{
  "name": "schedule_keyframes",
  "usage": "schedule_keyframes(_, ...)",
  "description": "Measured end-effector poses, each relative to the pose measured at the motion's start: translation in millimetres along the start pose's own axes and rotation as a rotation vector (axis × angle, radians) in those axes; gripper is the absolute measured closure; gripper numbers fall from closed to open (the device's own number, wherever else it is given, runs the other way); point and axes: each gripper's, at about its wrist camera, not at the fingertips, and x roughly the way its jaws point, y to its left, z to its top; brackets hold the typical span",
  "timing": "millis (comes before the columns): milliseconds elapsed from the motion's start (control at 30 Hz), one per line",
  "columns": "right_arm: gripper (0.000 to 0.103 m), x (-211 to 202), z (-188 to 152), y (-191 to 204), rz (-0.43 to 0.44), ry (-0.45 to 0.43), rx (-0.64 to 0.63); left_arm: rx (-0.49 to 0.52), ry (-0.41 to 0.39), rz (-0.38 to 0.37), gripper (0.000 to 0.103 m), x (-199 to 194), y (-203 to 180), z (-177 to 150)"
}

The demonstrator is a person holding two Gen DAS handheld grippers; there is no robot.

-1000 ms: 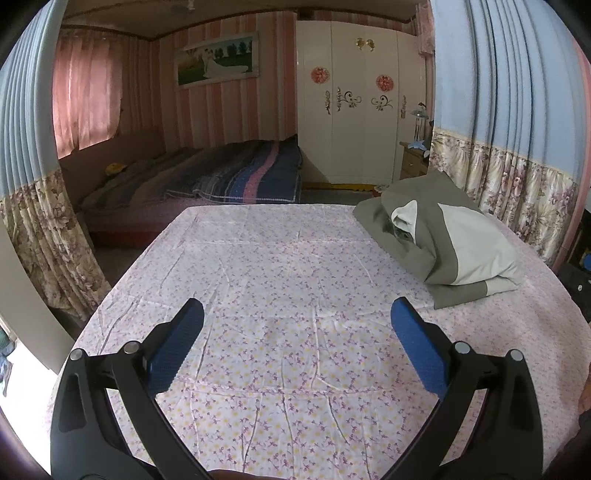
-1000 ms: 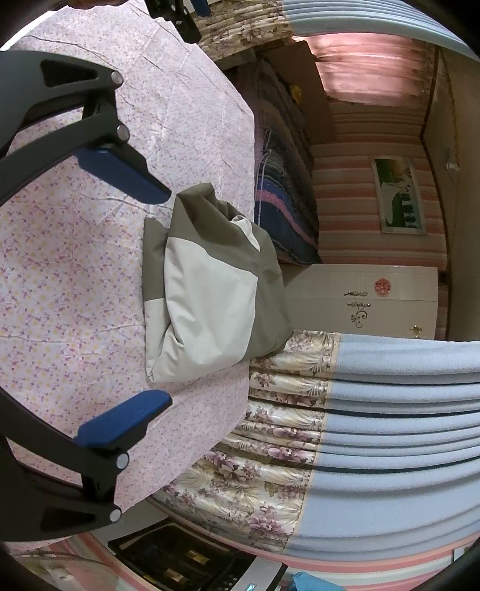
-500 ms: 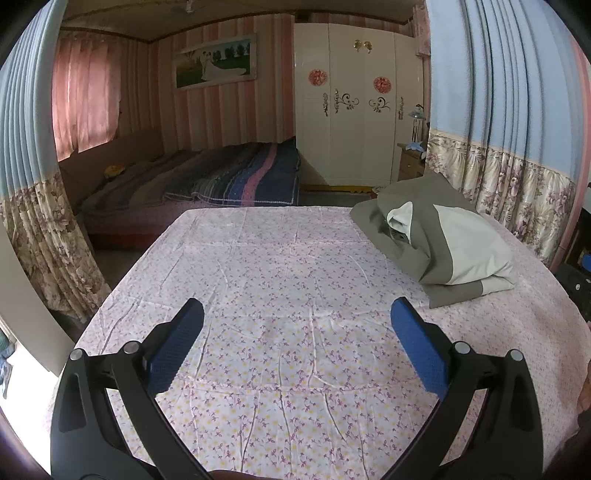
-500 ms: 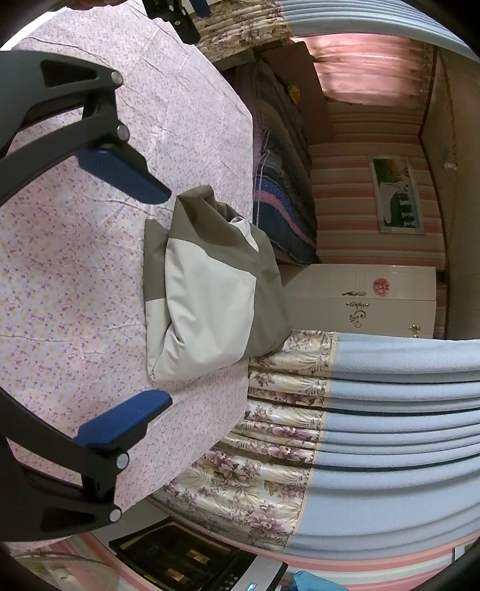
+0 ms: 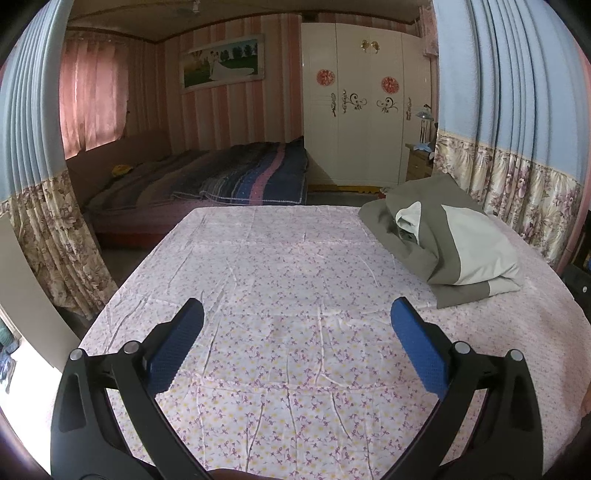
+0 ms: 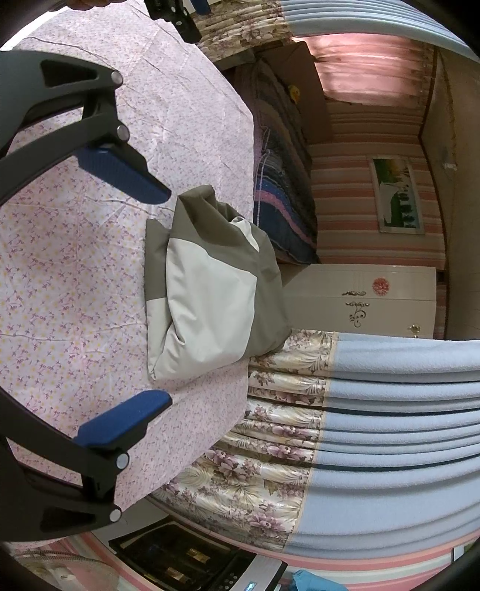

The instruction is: Fold large clothes

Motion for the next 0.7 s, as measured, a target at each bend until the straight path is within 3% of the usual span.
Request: schedule_keyframes(700,0.002,-4.3,-1.9,-2.5,-0.009,-0.002,0.006,0.031,-0.060,-0.015,0.003,-12.1,-10.7,2.5)
